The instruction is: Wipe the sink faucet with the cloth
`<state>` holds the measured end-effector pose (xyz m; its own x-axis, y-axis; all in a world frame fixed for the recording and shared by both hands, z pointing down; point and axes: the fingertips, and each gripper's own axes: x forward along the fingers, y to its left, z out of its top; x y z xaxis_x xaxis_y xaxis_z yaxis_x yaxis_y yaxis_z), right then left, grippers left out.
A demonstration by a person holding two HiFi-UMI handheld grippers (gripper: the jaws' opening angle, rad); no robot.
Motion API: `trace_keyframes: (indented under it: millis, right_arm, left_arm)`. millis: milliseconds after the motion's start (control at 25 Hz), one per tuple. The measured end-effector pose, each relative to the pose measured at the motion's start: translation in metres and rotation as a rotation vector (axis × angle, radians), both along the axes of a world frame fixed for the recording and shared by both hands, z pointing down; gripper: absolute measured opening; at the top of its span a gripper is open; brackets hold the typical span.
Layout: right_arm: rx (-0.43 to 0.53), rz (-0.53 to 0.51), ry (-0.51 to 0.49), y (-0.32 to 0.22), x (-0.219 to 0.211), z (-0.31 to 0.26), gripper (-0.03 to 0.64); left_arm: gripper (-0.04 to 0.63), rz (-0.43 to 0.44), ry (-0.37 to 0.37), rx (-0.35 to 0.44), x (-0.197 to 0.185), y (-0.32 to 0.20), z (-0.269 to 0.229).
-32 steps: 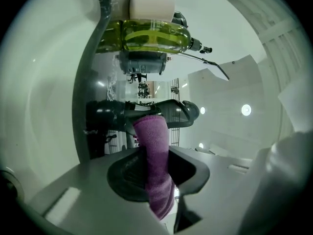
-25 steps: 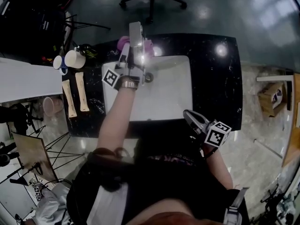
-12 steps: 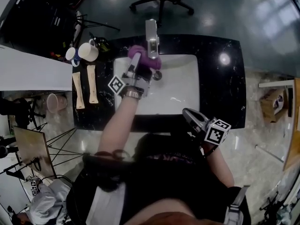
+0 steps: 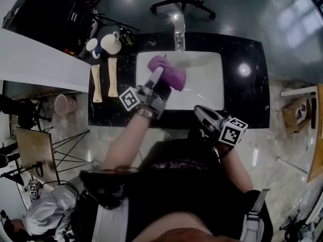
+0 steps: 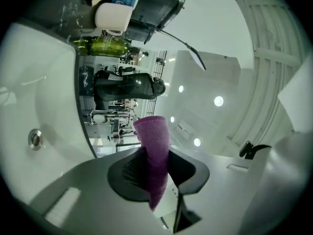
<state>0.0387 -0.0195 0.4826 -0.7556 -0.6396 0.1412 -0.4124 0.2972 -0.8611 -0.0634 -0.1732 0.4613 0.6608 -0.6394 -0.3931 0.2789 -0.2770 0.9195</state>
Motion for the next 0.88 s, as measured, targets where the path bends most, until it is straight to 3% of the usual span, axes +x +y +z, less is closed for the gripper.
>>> trace_keyframes:
  millis: [280,520,640,720,880]
  right_arm:
    - [0.119,0.002,0.141,0.016,-0.039,-0.024,0.012]
    - [0.195,-0.040,0.296,0.050,-0.079,-0.022,0.026]
    - [0.247,-0.063,0.373,0.065,-0.095,-0.022,0.081]
    - [0.278,-0.076,0.455,0.073,-0.102,-0.021,0.156]
    - [0.307,-0.062,0.580,0.076,-0.110,-0.019,0.195]
  left_arm:
    - [0.089,0.147,-0.292,0.044,-0.024,0.111,0.013]
    - [0.089,0.206,-0.533,0.146,-0.040,0.153,0.017]
    - [0.089,0.228,-0.572,0.180,-0.044,0.163,0.011]
    - [0.089,0.231,-0.583,0.183,-0.045,0.167,0.008]
    - [0.089,0.206,-0.588,0.187,-0.043,0.171,-0.003]
